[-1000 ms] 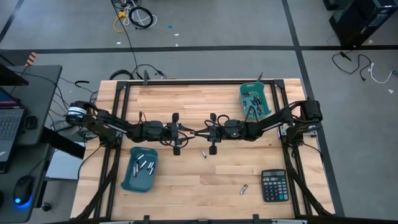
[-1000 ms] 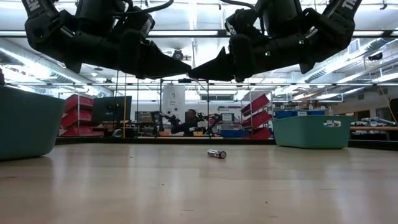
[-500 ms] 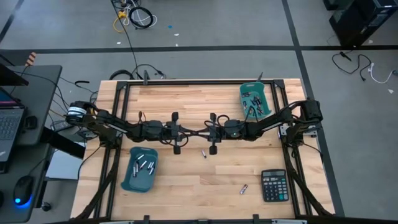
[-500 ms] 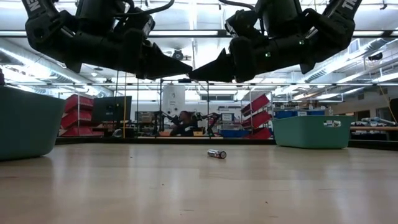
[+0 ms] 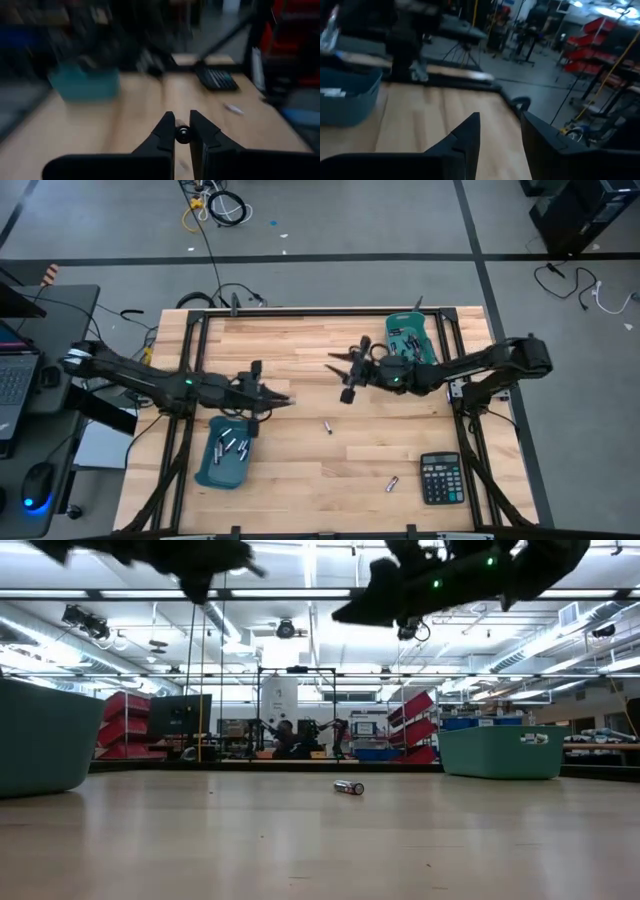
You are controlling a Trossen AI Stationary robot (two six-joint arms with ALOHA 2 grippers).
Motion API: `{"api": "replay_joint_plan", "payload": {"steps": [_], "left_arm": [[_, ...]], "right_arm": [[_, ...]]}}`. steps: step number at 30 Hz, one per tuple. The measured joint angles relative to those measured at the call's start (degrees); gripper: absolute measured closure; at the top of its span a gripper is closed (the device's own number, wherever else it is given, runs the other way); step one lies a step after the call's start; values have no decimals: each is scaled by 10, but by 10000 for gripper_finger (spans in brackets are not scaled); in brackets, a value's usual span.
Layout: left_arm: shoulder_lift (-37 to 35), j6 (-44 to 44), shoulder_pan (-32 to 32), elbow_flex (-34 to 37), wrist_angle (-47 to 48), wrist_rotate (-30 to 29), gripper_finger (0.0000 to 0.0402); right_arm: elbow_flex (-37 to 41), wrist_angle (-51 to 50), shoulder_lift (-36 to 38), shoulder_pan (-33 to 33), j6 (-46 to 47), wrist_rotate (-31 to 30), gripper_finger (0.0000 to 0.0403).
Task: Sort batteries
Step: Put the silver battery into the blue bin
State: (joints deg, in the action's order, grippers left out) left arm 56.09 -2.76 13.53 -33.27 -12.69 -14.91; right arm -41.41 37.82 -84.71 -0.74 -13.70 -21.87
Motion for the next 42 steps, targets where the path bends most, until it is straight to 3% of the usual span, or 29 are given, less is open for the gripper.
{"api": "replay_joint_plan", "payload": {"steps": [3, 7, 12, 19, 28, 33, 42], "left_arm": [[-41, -140, 32, -72, 241, 4, 386], [-35, -317, 82, -158, 504, 47, 386], [-4, -439, 135, -180, 694, 73, 386], [59, -434, 175, -166, 707, 86, 378], [109, -427, 206, -162, 700, 81, 366], [117, -466, 204, -162, 721, 39, 337], [117, -480, 202, -164, 739, 38, 277]], "right_arm": [[0, 2, 28, -15, 0, 5, 277], [0, -7, 38, -26, 5, 6, 277], [0, -12, 19, -28, 36, 9, 277], [0, -5, -22, -28, 62, 10, 278], [0, -14, -22, -27, 69, 11, 279], [0, -15, -22, -27, 68, 11, 278], [0, -16, -22, -27, 65, 11, 278]]}}
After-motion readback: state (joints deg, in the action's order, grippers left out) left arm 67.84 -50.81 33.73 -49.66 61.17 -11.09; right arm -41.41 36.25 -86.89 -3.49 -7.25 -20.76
